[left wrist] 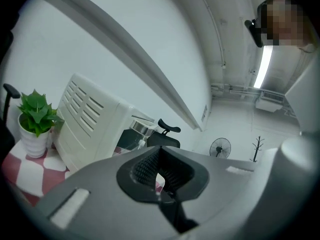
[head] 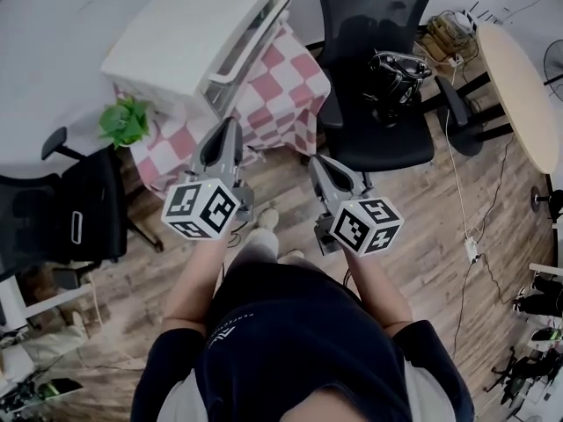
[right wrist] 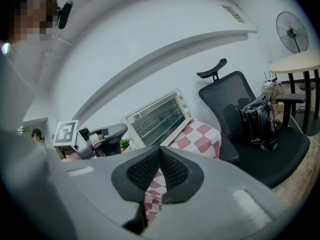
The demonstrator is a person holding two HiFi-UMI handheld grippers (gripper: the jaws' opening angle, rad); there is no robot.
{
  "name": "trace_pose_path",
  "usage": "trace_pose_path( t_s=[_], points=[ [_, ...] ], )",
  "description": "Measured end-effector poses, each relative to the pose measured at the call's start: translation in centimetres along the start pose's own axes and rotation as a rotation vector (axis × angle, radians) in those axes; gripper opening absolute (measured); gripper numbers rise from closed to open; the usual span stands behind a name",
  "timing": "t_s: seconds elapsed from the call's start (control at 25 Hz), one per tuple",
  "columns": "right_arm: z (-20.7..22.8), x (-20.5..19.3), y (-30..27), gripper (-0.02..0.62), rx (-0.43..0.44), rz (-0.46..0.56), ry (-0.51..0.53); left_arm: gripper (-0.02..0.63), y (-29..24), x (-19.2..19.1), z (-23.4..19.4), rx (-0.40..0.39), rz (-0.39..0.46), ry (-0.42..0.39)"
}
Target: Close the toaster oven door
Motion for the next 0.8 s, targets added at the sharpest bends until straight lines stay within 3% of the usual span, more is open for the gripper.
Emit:
trace_pose_path(
  t_s=[0.2, 0.44, 0.8],
  points=[
    [-0.1, -0.3, 1.0, 0.002, -0.019, 0.016, 0.007, 0.000, 0.9, -0.7, 1.5, -0.037, -0.092, -0.087],
    [0.0, -0.5, 2.0, 0.002, -0.051, 0.030, 0.022, 0.005, 1.4, -2.5, 2.2, -0.070, -0.189, -0.073],
    [-0.2, 0.0, 2.6, 0.002, -0.080, 0.060, 0.040, 0.005, 2.5, -2.5, 2.4, -0.067, -0.221, -0.102]
  ],
)
Point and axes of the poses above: the fingertips, and each gripper's own axes: y backward along the fingers, z to its right, x out of its top, the point moved 3 cm from there along y, backward along the fingers, and after that the axes turned 13 degrees about -x, right-handed, at the moved point
